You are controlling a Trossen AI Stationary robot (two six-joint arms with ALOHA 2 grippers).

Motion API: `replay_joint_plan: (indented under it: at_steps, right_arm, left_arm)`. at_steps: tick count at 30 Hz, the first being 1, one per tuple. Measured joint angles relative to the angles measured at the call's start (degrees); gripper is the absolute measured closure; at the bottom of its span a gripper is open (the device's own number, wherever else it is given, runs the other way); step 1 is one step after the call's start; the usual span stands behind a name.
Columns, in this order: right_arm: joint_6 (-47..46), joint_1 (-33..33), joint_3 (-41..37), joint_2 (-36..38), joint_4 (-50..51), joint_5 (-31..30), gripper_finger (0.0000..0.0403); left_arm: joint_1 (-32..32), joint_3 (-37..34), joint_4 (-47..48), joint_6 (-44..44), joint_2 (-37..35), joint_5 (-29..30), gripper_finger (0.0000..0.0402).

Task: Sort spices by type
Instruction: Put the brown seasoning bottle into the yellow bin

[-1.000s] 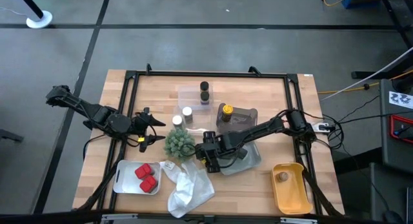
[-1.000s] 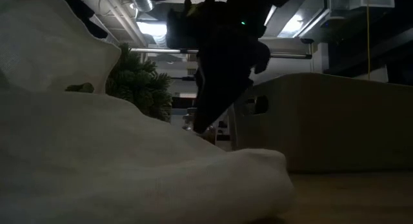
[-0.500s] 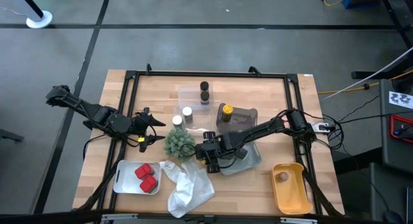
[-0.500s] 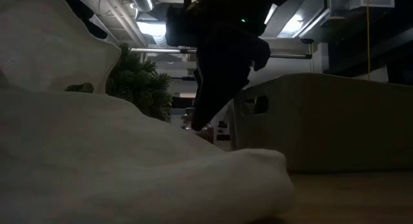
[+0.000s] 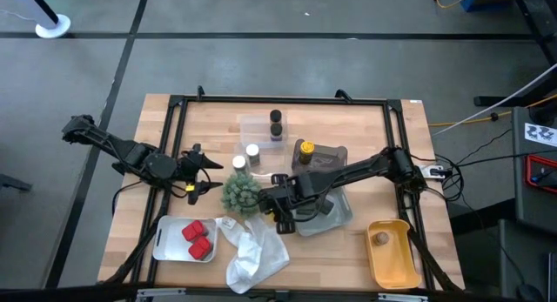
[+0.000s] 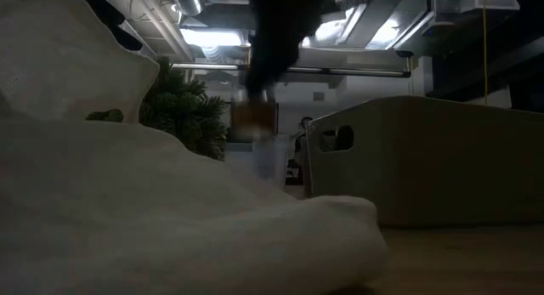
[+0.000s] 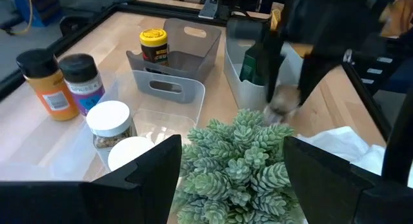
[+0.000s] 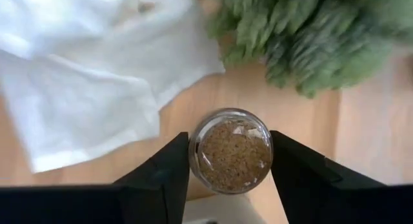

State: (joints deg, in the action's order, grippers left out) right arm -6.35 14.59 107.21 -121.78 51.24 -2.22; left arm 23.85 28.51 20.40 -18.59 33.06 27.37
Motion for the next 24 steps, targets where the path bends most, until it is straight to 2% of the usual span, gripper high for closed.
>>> replay_joint_plan:
  at_steps: [9, 16, 24]
  right_arm:
    - [-7.3, 0.1, 15.2, 0.0, 15.5, 6.4, 0.0212]
    - [-13.2, 2.4, 22.7, 0.0, 25.5, 7.9, 0.0221]
    - [-23.2, 7.5, 24.9, 0.0, 37.2, 7.9, 0.0218]
  left_arm:
    - [0.0, 0.0, 0.0, 5.6, -0.1, 0.3, 0.0149]
    - [-0.6, -0.6, -0.6, 9.6, -2.3, 4.5, 0.0149]
    - [-3.8, -12.7, -11.7, 9.1, -11.6, 5.1, 0.0149]
